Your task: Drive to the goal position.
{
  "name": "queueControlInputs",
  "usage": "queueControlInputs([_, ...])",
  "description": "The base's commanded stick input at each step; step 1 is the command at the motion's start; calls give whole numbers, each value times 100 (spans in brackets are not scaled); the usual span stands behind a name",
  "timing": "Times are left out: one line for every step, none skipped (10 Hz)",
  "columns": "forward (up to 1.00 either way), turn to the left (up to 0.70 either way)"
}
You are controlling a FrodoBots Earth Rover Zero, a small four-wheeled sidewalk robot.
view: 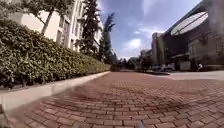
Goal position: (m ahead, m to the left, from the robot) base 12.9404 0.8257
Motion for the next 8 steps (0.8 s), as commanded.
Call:
queueControlInputs([70, 0])
queueControlInputs([70, -14])
queueControlInputs([70, -14])
queueControlInputs([70, -14])
queueControlInputs([70, -14])
queueControlInputs([70, -14])
queueControlInputs([70, -1])
queueControlInputs([70, 0])
